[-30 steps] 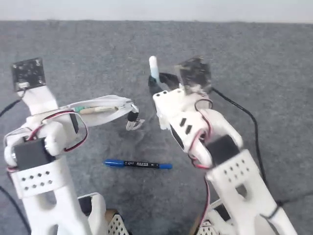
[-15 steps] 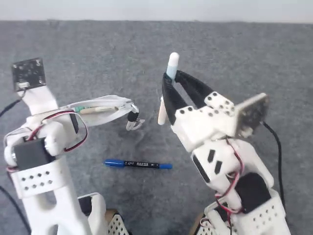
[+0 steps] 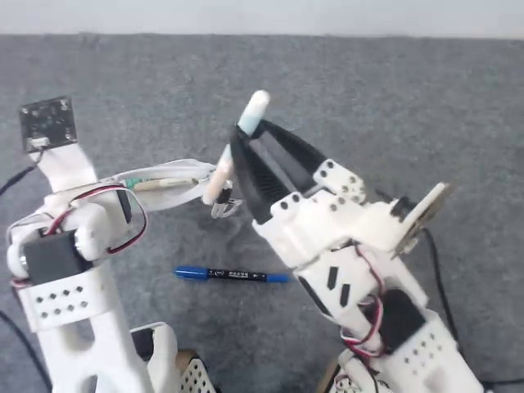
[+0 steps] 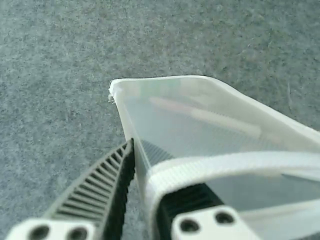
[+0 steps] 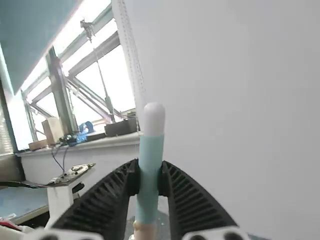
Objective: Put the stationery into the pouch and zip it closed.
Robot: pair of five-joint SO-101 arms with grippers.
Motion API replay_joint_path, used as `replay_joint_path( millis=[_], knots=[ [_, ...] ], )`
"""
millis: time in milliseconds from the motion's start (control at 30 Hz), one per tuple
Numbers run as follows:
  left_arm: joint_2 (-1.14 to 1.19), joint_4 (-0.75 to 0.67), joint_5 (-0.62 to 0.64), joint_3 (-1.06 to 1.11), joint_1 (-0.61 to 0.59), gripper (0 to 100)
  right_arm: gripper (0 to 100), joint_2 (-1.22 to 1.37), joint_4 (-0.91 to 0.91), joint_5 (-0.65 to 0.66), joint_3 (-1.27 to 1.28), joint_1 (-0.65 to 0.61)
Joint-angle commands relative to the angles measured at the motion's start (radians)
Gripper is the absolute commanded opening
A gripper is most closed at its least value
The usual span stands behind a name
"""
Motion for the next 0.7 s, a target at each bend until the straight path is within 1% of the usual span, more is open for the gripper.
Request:
replay_joint_path(
  millis=[0, 167, 367, 500, 667],
  knots=[
    [0.005, -0.002, -0.009, -0.044, 0.006, 1, 0.7, 0.074, -0.289, -0.006, 0.054, -0.027],
    [0.005, 0.000, -0.009, -0.044, 0.006, 1, 0.7, 0.272, -0.421, -0.008, 0.055, -0.025],
    [0.005, 0.000, -0.009, -0.044, 0.005, 1, 0.7, 0.495, -0.636, -0.008, 0.054, -0.022],
    [0.005, 0.000, -0.009, -0.044, 0.002, 1, 0.7, 0.618, -0.664, -0.006, 0.054, -0.039],
    [0.005, -0.005, -0.008, -0.044, -0.040, 1, 0.7, 0.720, -0.667, -0.005, 0.054, -0.047]
  ],
)
